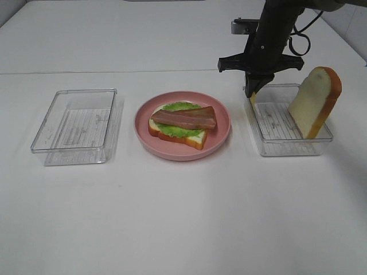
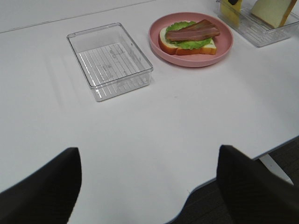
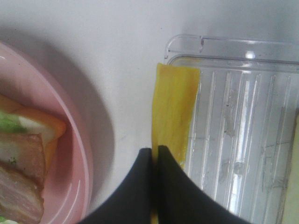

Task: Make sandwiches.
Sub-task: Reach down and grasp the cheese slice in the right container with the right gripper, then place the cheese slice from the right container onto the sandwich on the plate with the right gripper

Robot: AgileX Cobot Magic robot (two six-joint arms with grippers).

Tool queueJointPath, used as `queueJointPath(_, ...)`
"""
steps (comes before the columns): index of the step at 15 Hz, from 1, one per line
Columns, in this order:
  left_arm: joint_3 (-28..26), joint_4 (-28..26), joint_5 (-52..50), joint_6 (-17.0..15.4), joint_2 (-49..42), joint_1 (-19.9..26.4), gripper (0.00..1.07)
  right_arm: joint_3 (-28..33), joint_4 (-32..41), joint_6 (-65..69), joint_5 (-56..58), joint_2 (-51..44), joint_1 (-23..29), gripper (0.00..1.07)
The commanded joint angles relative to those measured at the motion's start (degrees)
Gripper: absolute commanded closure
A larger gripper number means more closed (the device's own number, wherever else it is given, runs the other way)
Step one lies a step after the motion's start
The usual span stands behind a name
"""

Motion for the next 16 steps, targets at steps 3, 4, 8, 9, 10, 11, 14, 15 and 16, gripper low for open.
queueJointPath(3, 0.2, 0.1, -0.6, 0.3, -1.1, -0.3, 0.31, -0.2, -0.2, 0.5, -0.1, -4.5, -0.2, 1.07)
queueJointPath(4, 0.2, 0.1, -0.6, 0.3, -1.1, -0.3, 0.31, -0.2, 0.0, 0.5, 0.0, -6.0, -0.2, 1.07)
queueJointPath(8, 0.2, 0.1, -0.6, 0.3, -1.1, -0.3, 0.31, -0.2, 12.0, -4.5, 1.4, -11.1, -0.2, 1.07)
queueJointPath(9, 0.2, 0.1, -0.6, 0.3, -1.1, -0.3, 0.31, -0.2, 15.2, -5.6, 1.7, -11.2, -0.1, 1.07)
queueJointPath(10, 0.2, 0.1, -0.6, 0.3, -1.1, -0.3, 0.31, -0.2, 18.2, -6.7, 1.9, -11.1, 0.1, 1.07)
queueJointPath(11, 0.2, 0.1, -0.6, 0.3, -1.1, -0.3, 0.31, -0.1, 20.3, -8.1, 1.9, -11.1, 0.6, 1.07)
queueJointPath(14, 0.2, 0.1, -0.6, 0.3, -1.1, -0.3, 0.31, -0.1, 21.3, -9.3, 1.8, -11.0, 4.2, 1.07)
queueJointPath(15, 0.2, 0.1, -0.6, 0.3, -1.1, -0.3, 0.31, -0.1, 21.3, -9.5, 1.4, -11.0, 6.1, 1.07)
queueJointPath(16, 0.2, 0.1, -0.6, 0.3, -1.1, -0.3, 0.31, -0.1, 21.4, -9.5, 0.9, -11.0, 7.9, 1.07)
